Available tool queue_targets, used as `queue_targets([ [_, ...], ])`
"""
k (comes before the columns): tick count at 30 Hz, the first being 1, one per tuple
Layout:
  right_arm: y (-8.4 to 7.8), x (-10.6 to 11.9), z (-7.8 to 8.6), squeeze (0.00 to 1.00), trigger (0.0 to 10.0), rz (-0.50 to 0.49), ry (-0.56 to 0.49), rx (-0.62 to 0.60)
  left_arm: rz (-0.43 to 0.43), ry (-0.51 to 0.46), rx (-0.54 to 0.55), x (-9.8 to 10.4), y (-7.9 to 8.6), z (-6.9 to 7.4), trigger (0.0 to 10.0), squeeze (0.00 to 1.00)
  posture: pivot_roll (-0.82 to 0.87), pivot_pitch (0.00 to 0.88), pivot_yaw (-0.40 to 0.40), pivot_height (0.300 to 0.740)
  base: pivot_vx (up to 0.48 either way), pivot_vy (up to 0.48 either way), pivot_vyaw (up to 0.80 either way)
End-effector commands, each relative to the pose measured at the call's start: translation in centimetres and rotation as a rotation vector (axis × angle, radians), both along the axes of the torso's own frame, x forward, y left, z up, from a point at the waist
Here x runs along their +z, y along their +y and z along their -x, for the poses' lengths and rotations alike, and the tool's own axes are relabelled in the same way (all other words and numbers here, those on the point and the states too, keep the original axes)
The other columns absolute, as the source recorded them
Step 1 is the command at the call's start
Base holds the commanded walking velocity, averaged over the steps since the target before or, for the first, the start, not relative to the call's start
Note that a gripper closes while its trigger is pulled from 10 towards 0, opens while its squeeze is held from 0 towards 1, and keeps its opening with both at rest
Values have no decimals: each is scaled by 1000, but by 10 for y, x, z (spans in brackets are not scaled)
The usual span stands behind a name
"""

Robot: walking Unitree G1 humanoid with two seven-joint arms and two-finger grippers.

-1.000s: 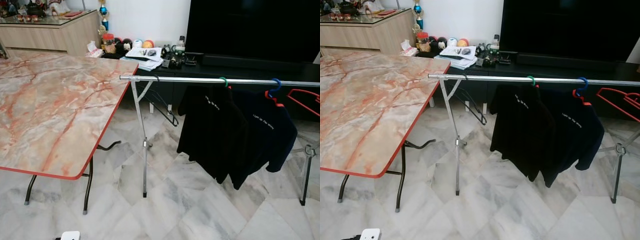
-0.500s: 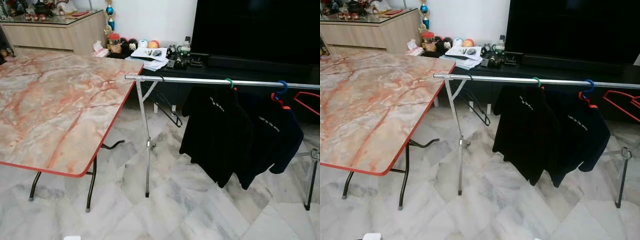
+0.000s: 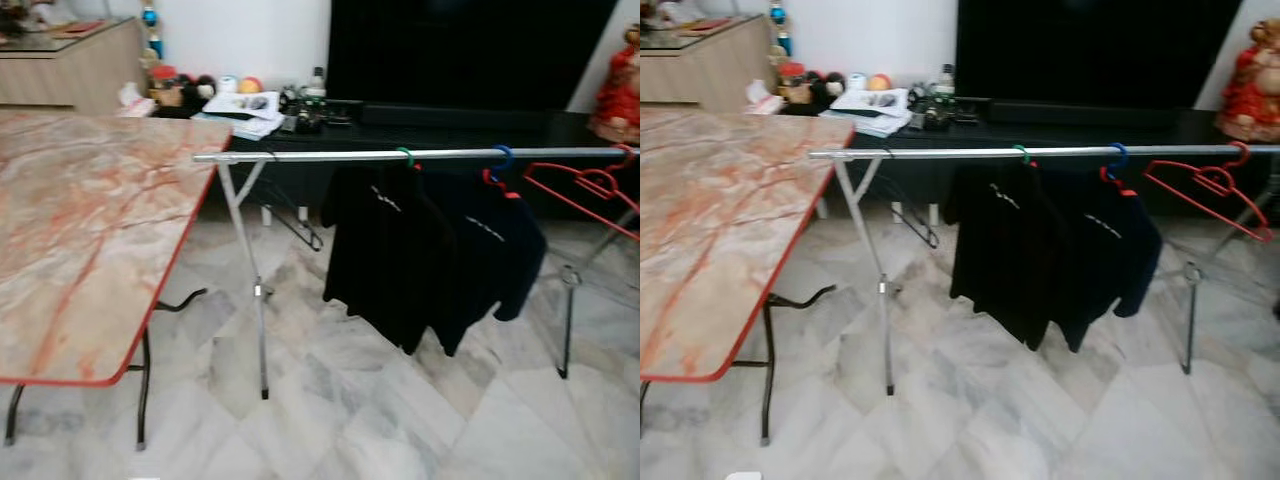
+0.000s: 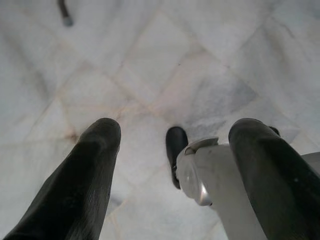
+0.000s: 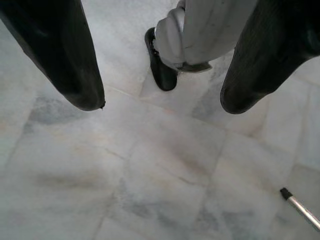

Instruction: Hang hanger

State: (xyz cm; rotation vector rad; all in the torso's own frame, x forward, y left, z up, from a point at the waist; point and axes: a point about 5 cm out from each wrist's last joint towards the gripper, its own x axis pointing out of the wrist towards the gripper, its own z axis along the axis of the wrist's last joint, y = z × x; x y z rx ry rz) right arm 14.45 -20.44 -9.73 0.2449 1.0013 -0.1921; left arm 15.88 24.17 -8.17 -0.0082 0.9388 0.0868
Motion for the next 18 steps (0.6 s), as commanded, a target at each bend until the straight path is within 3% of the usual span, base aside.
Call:
queue_targets([
  [1, 6, -1, 1, 0, 10000, -22, -3, -4, -11, 41, -10, -4, 2, 10, 10000, 0, 38, 0, -15, 740, 0, 0, 0],
  [18, 5, -1, 1, 0, 10000, -23, -11, -6, -9, 37, -15, -4, -1, 9, 10000, 0, 39, 0, -17, 740, 0, 0, 0],
])
